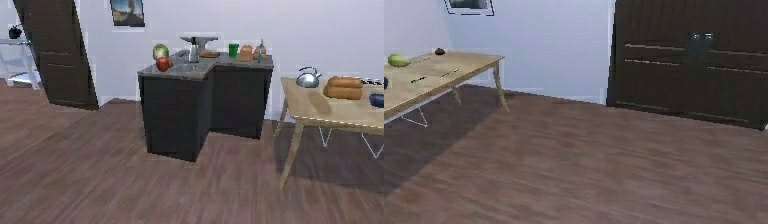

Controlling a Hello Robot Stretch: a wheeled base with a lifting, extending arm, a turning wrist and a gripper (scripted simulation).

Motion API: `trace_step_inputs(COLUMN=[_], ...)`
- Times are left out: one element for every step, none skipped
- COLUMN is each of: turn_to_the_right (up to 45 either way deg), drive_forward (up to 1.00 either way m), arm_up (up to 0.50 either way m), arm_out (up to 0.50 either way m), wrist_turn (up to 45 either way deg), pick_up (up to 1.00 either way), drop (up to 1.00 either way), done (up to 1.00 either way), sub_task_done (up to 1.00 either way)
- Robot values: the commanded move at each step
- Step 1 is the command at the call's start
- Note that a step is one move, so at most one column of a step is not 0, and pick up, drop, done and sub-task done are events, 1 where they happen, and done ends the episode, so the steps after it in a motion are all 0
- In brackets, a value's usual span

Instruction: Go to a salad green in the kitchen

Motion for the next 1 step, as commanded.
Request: trace_step_inputs(turn_to_the_right=[0.0], drive_forward=[0.75], arm_up=[0.00], arm_out=[0.00], wrist_turn=[0.0], pick_up=[0.00], drop=[0.00], done=[0.00], sub_task_done=[0.00])
